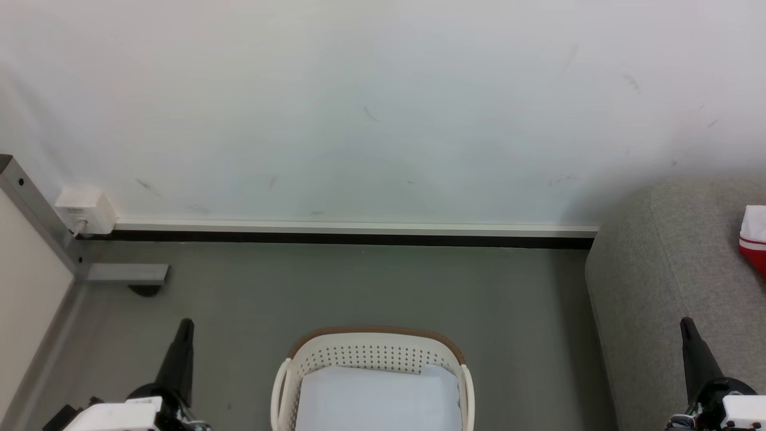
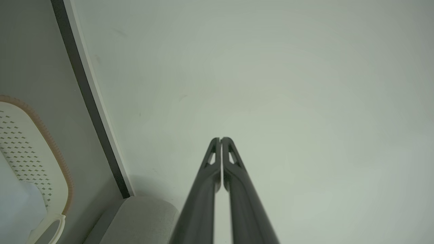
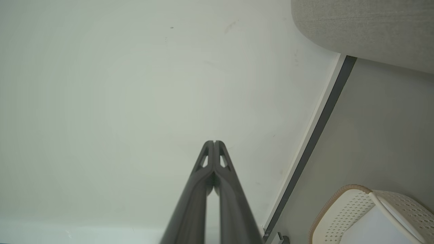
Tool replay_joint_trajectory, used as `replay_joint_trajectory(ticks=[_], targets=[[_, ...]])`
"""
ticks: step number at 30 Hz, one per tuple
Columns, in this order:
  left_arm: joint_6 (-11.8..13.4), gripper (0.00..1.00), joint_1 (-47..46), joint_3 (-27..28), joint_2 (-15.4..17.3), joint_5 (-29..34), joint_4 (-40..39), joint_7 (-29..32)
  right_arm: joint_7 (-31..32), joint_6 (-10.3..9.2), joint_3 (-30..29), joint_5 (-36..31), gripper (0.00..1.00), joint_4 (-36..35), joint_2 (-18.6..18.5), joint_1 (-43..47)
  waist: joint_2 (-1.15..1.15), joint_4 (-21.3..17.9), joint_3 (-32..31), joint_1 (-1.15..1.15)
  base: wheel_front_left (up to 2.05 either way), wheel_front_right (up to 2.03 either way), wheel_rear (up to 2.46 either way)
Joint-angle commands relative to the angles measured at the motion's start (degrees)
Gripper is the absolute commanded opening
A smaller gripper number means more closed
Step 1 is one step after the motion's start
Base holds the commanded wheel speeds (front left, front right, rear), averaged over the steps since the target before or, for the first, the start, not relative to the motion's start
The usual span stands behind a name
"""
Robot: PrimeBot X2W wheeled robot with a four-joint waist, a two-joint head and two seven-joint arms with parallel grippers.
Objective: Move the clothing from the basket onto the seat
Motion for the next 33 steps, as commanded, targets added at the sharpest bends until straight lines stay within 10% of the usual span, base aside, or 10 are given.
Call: replay_joint_trajectory(ticks=[1,33], targets=[[-0.2,0.00,-0.4,0.2,0.1,-0.8,-0.1,0.2,0.2,-0.12,-0.2,-0.1,0.00,0.2,-0.1,-0.7,0.00,0.0,0.0,0.00,0.00,0.00,0.00],[-0.2,0.00,-0.4,0.1,0.1,-0.8,-0.1,0.2,0.5,-0.12,-0.6,-0.5,0.00,0.2,0.2,-0.7,0.00,0.0,0.0,0.00,0.00,0.00,0.00]])
